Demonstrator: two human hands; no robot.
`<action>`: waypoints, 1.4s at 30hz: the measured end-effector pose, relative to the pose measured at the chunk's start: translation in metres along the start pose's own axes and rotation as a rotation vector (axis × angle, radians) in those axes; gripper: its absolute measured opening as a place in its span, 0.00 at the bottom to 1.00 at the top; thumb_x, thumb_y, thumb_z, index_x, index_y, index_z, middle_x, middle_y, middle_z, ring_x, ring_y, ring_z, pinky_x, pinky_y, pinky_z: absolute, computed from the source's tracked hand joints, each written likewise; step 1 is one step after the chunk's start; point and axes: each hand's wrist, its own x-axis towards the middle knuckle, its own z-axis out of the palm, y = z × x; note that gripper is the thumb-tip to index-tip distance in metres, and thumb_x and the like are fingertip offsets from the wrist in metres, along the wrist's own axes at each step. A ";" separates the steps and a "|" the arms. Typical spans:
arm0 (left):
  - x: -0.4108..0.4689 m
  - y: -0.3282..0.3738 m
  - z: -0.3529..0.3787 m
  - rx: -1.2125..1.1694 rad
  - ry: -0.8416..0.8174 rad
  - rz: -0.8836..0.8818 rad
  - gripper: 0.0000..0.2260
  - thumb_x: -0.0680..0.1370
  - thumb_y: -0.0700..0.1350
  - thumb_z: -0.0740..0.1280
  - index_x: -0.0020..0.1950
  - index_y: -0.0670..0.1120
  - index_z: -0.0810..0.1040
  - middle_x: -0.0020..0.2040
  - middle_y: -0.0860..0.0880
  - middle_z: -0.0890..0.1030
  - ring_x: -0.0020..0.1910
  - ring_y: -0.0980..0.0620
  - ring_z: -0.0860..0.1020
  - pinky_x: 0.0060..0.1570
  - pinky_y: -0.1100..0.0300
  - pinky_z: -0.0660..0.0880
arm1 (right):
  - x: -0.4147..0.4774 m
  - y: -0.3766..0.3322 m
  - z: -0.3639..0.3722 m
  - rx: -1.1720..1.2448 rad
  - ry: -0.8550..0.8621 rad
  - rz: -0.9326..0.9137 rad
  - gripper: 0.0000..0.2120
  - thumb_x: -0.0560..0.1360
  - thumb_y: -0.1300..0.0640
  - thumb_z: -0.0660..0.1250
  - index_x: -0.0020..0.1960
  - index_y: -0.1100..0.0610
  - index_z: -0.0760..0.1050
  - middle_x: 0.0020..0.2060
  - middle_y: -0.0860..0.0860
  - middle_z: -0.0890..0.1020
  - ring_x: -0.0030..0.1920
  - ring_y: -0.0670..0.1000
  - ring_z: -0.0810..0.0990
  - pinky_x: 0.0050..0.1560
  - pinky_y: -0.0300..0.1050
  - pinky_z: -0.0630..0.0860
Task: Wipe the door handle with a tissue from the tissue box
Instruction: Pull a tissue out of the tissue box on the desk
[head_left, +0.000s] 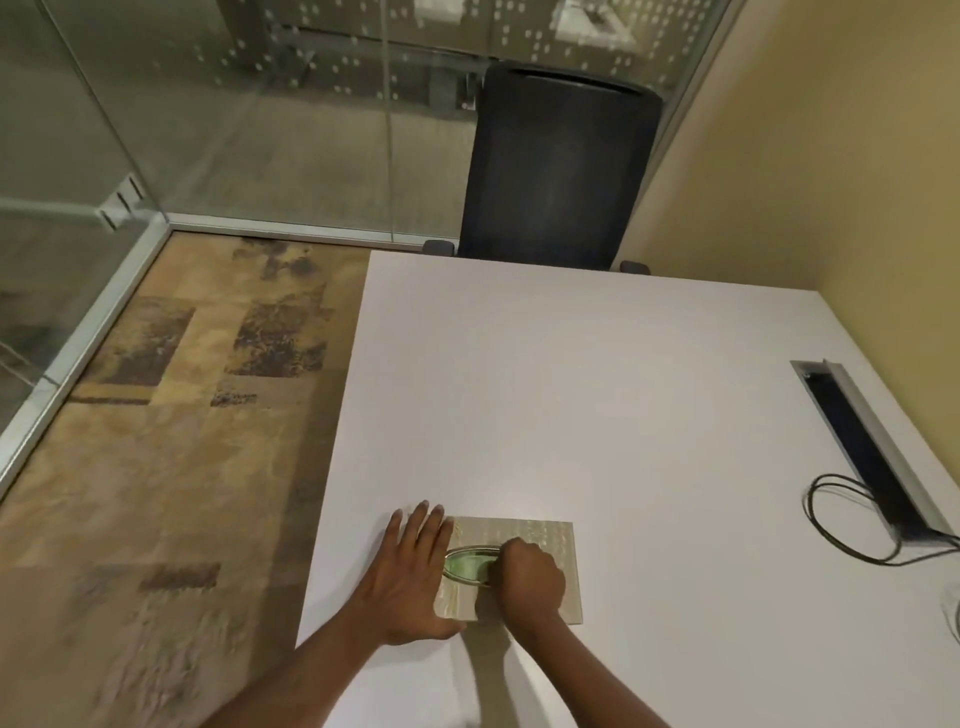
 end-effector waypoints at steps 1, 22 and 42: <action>0.000 0.000 -0.001 0.004 -0.007 0.003 0.52 0.65 0.78 0.57 0.73 0.37 0.67 0.73 0.36 0.67 0.73 0.34 0.64 0.66 0.37 0.57 | 0.001 -0.004 0.001 -0.008 0.017 0.014 0.07 0.74 0.61 0.60 0.45 0.56 0.77 0.45 0.53 0.84 0.46 0.55 0.83 0.37 0.42 0.68; 0.000 -0.002 -0.005 -0.007 0.034 0.042 0.51 0.63 0.78 0.59 0.71 0.39 0.71 0.72 0.38 0.70 0.71 0.35 0.67 0.64 0.38 0.58 | 0.004 -0.012 0.004 0.075 0.019 0.130 0.07 0.69 0.58 0.63 0.43 0.56 0.79 0.41 0.52 0.84 0.42 0.55 0.83 0.36 0.40 0.68; -0.029 -0.019 -0.076 -1.027 0.238 -0.153 0.29 0.71 0.67 0.67 0.70 0.63 0.66 0.68 0.60 0.74 0.67 0.57 0.71 0.67 0.53 0.70 | -0.050 -0.048 -0.128 1.264 -0.191 -0.299 0.05 0.65 0.60 0.70 0.32 0.59 0.81 0.35 0.46 0.84 0.37 0.46 0.81 0.40 0.41 0.74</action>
